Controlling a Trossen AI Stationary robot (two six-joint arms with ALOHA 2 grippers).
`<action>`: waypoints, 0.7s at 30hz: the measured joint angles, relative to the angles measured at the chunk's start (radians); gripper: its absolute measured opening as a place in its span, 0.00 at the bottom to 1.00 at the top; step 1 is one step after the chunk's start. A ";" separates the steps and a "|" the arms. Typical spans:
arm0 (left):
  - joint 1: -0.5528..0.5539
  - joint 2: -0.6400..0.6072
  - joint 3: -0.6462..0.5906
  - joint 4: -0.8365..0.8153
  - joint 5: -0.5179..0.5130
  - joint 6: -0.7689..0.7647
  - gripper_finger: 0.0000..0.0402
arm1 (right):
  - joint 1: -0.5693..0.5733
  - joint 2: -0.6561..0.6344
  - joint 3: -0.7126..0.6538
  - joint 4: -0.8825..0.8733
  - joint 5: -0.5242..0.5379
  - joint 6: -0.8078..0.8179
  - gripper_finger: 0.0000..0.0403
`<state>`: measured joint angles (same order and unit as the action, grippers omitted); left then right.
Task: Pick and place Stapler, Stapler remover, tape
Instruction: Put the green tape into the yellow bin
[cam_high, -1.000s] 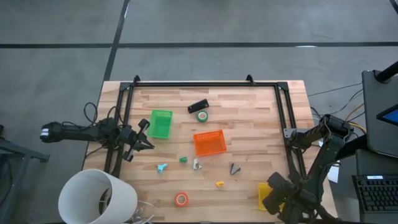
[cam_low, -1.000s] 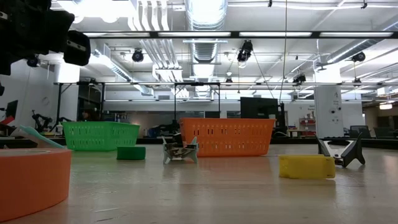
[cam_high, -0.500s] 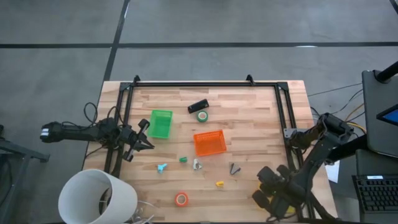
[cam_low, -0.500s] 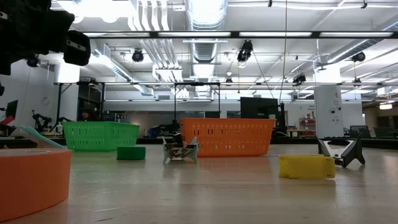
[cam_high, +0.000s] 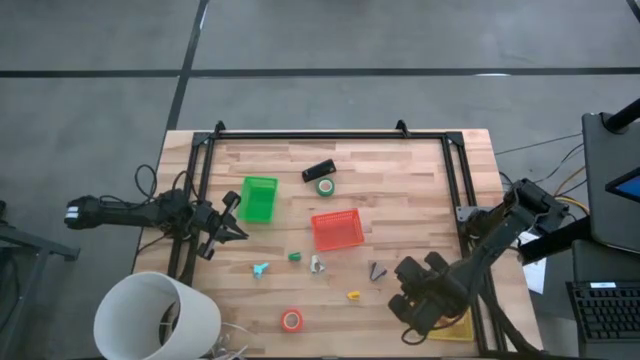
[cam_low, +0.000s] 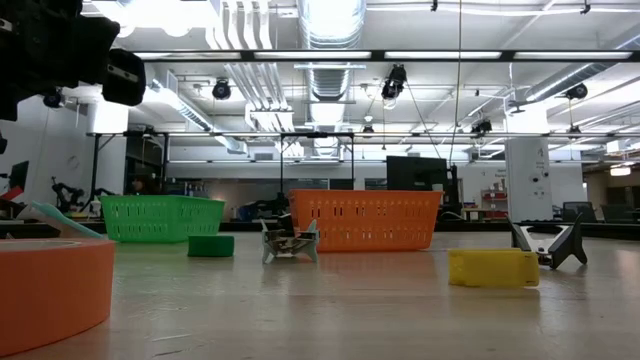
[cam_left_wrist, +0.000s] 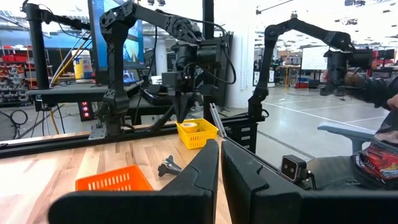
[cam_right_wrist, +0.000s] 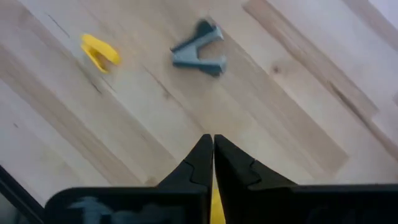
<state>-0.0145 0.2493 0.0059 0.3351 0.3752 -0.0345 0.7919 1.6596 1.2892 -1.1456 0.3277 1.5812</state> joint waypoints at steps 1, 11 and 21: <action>0.000 0.000 0.000 0.000 0.000 0.000 0.06 | -0.006 0.000 0.000 0.012 0.008 -0.020 0.02; 0.000 0.000 0.000 0.000 0.000 0.000 0.06 | -0.064 0.000 0.000 0.052 0.071 -0.175 0.02; 0.000 0.000 0.000 0.000 0.000 0.000 0.06 | -0.088 0.000 -0.001 0.087 0.232 -0.280 0.02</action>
<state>-0.0147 0.2493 0.0059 0.3351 0.3756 -0.0345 0.7039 1.6596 1.2884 -1.0584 0.5593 1.3012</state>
